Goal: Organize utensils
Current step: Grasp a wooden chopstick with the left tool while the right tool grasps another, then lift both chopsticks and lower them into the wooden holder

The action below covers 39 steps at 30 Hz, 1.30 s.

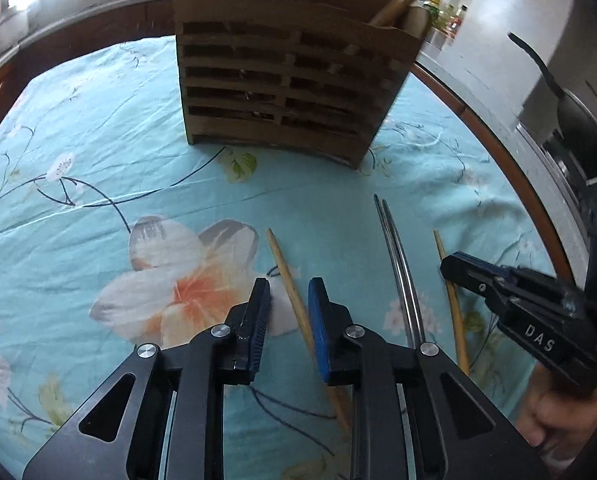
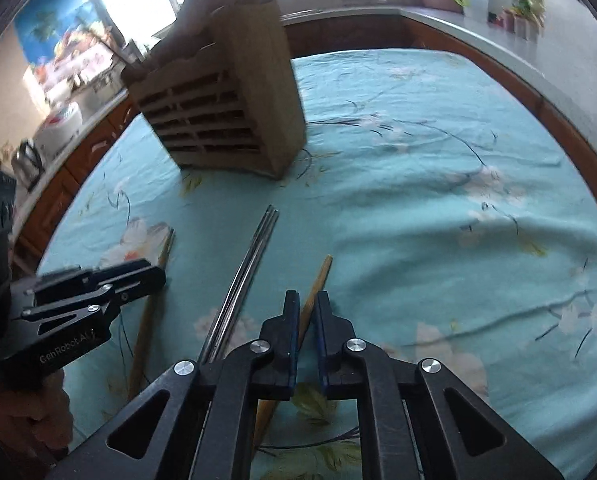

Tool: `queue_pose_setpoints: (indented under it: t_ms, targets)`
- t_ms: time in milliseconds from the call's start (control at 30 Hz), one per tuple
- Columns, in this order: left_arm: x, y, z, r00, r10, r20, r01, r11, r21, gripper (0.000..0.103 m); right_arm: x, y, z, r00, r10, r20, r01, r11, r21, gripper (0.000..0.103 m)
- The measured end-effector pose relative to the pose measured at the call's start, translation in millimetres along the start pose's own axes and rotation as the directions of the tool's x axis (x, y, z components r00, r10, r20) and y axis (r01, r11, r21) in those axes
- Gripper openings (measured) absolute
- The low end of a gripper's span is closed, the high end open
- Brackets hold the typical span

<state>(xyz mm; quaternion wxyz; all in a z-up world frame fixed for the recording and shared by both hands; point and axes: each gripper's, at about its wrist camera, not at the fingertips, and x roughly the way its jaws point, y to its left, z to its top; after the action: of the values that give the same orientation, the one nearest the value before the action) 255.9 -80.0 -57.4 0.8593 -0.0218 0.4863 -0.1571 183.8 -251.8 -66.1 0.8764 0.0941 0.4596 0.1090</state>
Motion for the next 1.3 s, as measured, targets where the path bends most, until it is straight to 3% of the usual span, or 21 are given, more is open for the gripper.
queue_pose_setpoints:
  t_ms: [233, 367, 533, 733, 967, 1300]
  targets:
    - [9.3, -16.2, 6.2, 0.997, 0.074, 0.019, -0.075, 0.996, 0.041, 0.019, 9.7, 5.8, 3.6, 0.999, -0.023, 0.042, 0.022, 0.999, 0.032, 0.010]
    - [10.3, -24.4, 0.6, 0.991, 0.121, 0.051, -0.126, 0.988, 0.090, 0.009, 9.6, 5.5, 1.9, 0.998, -0.026, 0.060, 0.024, 0.999, 0.034, 0.010]
    - [3.1, -12.7, -2.1, 0.998, 0.055, 0.031, -0.056, 0.998, 0.031, 0.004, 6.7, 2.6, 2.9, 0.999, 0.003, 0.050, -0.006, 0.998, 0.067, 0.006]
    - [-41.6, 8.0, -13.8, 0.995, -0.007, 0.097, 0.010, 1.000, -0.027, 0.004, -31.2, 9.0, -0.3, 0.991, 0.060, 0.121, -0.070, 0.995, 0.074, 0.005]
    - [-116.2, 18.9, -17.9, 0.967, -0.060, 0.246, 0.073, 0.996, -0.045, 0.004, -90.6, 20.2, 6.8, 0.965, 0.111, 0.236, -0.125, 0.991, 0.045, 0.005]
    - [-185.2, 22.1, -20.0, 0.918, -0.114, 0.381, 0.135, 0.991, -0.028, 0.004, -170.2, 40.9, 22.1, 0.899, 0.163, 0.407, -0.166, 0.986, -0.028, 0.005]
